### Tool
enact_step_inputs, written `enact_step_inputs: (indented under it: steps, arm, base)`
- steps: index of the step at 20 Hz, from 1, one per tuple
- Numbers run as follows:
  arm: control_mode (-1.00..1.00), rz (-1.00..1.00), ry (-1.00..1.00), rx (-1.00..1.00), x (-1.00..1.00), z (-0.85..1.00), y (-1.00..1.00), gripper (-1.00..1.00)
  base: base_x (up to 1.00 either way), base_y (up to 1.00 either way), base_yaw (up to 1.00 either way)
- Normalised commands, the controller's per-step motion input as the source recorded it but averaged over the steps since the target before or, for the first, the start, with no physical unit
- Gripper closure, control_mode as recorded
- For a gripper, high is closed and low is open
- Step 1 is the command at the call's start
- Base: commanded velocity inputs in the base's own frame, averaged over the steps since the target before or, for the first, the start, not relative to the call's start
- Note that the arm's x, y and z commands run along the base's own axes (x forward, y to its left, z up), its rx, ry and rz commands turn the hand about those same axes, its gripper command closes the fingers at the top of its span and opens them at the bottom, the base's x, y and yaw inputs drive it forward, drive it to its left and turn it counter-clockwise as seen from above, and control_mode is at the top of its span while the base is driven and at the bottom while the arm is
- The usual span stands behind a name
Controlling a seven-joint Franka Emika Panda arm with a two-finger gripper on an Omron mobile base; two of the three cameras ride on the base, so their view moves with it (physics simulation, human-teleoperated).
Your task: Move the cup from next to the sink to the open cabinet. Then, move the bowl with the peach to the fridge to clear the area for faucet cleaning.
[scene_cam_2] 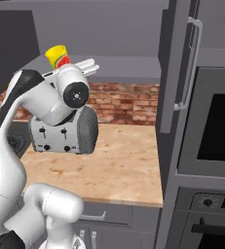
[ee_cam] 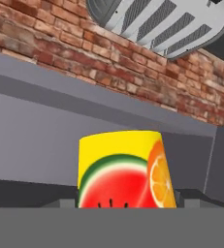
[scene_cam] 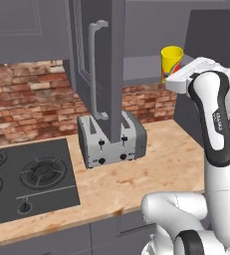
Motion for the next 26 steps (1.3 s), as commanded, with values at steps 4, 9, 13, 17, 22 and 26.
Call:
enact_step_inputs:
  steps: [4,9,13,17,22,26]
  arm:
    - [-1.0,-0.07,0.09,0.27,0.0,0.06,0.0,1.0]
    - [-1.0,0.0,0.0,0.0,0.04,0.0,0.0,1.0]
    - [-1.0,-0.03,0.0,0.0,0.41,0.0,0.0,1.0]
    - [-1.0,-0.05,0.16,0.06,0.57,0.15,0.0,1.0]
    - [-1.0,-0.03,0.18,0.04,0.52,0.12,0.0,1.0]
    - [-1.0,-0.03,0.15,0.0,0.42,0.0,0.0,1.0]
  base:
    - [0.0,0.0,0.0]
    - [0.0,0.0,0.0]
    - [0.0,0.0,0.0]
    - [0.0,0.0,0.0]
    - [0.0,0.0,0.0]
    - [0.0,0.0,0.0]
